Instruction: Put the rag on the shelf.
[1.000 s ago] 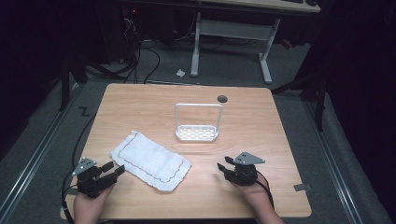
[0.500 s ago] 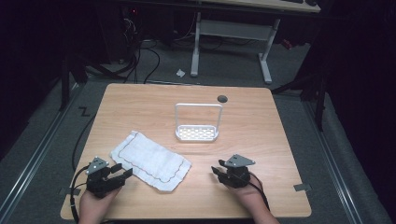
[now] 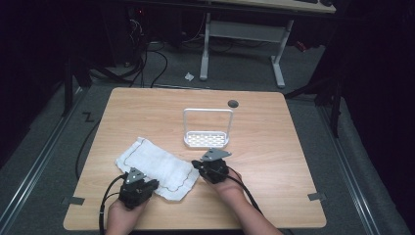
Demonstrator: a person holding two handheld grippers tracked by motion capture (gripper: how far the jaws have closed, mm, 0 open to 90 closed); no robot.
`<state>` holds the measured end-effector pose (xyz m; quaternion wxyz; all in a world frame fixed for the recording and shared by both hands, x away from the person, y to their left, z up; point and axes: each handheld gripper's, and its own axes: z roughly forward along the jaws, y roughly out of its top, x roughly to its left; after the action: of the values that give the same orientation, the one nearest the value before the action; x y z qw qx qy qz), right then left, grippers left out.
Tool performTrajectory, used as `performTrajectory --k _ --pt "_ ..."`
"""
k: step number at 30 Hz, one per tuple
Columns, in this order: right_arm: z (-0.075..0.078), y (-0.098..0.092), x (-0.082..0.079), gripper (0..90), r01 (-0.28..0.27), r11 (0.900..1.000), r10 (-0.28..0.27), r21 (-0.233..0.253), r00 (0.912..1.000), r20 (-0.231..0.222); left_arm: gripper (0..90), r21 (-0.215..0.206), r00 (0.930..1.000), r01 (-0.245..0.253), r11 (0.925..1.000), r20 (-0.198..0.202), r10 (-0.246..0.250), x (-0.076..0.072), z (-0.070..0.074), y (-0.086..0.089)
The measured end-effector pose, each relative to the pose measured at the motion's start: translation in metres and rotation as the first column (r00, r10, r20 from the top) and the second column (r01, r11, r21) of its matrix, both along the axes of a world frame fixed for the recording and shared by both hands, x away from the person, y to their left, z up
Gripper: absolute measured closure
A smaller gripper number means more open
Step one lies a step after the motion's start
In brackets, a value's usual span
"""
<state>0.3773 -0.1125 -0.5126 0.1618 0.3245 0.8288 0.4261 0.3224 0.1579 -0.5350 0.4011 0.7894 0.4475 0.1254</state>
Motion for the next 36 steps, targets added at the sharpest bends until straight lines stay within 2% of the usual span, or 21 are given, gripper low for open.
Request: performTrajectory --k 2,4,8,12,14,15,16,19,20,21,22,23,24,26,27,28,30,31,32,35,36 --pt "-0.001 0.005 0.002 90.0 -0.003 1.0 0.003 -0.009 1.0 0.0 83.0 -0.003 1.0 0.002 1.0 0.005 -0.002 0.0 -0.001 0.0" --pt "-0.01 0.018 0.009 90.0 -0.007 0.999 0.007 -0.053 0.9999 -0.01 82.3 0.001 0.9998 0.007 1.0 0.016 -0.007 -0.002 -0.001 0.0" --pt "-0.022 0.015 0.004 90.0 -0.016 0.996 0.013 -0.086 0.999 -0.044 81.3 -0.009 0.9999 0.014 0.9999 0.01 -0.014 -0.002 -0.002 0.0" --pt "-0.024 -0.006 -0.022 90.0 -0.024 0.997 0.021 -0.07 0.9986 -0.048 81.3 -0.017 0.9979 0.065 0.9977 -0.002 -0.065 -0.007 -0.001 -0.006" --pt "-0.024 -0.017 -0.037 90.0 -0.02 0.998 0.017 -0.064 0.9983 -0.056 81.0 -0.012 0.9894 0.145 0.9893 -0.005 -0.145 -0.017 -0.001 -0.017" --pt "-0.025 -0.025 -0.047 90.0 -0.017 0.998 0.014 -0.055 0.9979 -0.063 79.3 -0.017 0.9821 0.188 0.982 -0.007 -0.188 -0.021 -0.001 -0.021" --pt "-0.025 -0.029 -0.055 90.0 -0.013 0.998 0.01 -0.056 0.9977 -0.068 78.3 -0.014 0.9776 0.21 0.9775 -0.007 -0.21 -0.024 -0.001 -0.024" --pt "-0.024 -0.04 -0.072 90.0 -0.019 0.998 0.015 -0.055 0.997 -0.076 76.7 -0.029 0.975 0.221 0.9748 -0.016 -0.221 -0.03 0.0 -0.027" --pt "-0.024 -0.04 -0.072 90.0 -0.019 0.998 0.015 -0.055 0.997 -0.076 76.7 -0.028 0.9745 0.224 0.9742 -0.014 -0.224 -0.031 0.001 -0.027" --pt "-0.02 -0.043 -0.078 90.0 -0.02 0.999 0.017 -0.037 0.9975 -0.069 75.9 -0.035 0.9795 0.201 0.9789 0.012 -0.201 -0.032 0.004 -0.025" --pt "-0.02 -0.043 -0.078 90.0 -0.02 0.999 0.017 -0.037 0.9975 -0.069 75.5 -0.035 0.9795 0.201 0.9789 0.012 -0.201 -0.032 0.004 -0.025" --pt "-0.013 -0.04 -0.075 90.0 -0.022 1.0 0.021 -0.022 0.999 -0.039 74.7 -0.056 0.9875 0.157 0.9859 0.023 -0.156 -0.029 0.006 -0.02" --pt "-0.011 -0.038 -0.072 90.0 -0.022 1.0 0.022 -0.019 0.9994 -0.029 73.9 -0.062 0.9914 0.13 0.9895 0.02 -0.129 -0.027 0.006 -0.017" --pt "-0.006 -0.029 -0.058 90.0 -0.024 1.0 0.023 -0.012 0.9996 -0.015 73.8 -0.062 0.9934 0.115 0.9915 0.015 -0.114 -0.025 0.005 -0.015" --pt "-0.006 -0.029 -0.058 90.0 -0.024 1.0 0.023 -0.012 0.9996 -0.015 73.8 -0.055 0.9948 0.102 0.9933 0.01 -0.101 -0.024 0.003 -0.013" --pt "-0.005 -0.019 -0.044 90.0 -0.029 0.999 0.03 -0.027 0.9996 0.001 74.5 -0.049 0.9955 0.094 0.9944 -0.004 -0.094 -0.022 0.0 -0.012" --pt "-0.005 -0.014 -0.038 90.0 -0.027 0.999 0.027 -0.026 0.9996 -0.004 75.2 -0.053 0.9955 0.093 0.9942 -0.011 -0.094 -0.021 -0.001 -0.011" --pt "-0.005 -0.003 -0.023 90.0 -0.032 0.999 0.031 -0.033 0.9994 -0.017 75.2 -0.051 0.9953 0.095 0.9941 -0.011 -0.096 -0.02 -0.002 -0.012" --pt "-0.006 0.002 -0.017 90.0 -0.035 0.998 0.034 -0.045 0.9992 -0.022 75.2 -0.051 0.9953 0.095 0.9941 -0.011 -0.096 -0.02 -0.002 -0.012" --pt "-0.011 0.009 -0.009 90.0 -0.043 0.997 0.041 -0.068 0.9985 -0.036 74.9 -0.053 0.9952 0.097 0.9939 -0.012 -0.098 -0.02 -0.002 -0.012" --pt "-0.019 0.011 -0.01 90.0 -0.05 0.994 0.045 -0.096 0.9975 -0.055 74.8 -0.054 0.9953 0.096 0.9939 -0.009 -0.097 -0.021 -0.003 -0.012"
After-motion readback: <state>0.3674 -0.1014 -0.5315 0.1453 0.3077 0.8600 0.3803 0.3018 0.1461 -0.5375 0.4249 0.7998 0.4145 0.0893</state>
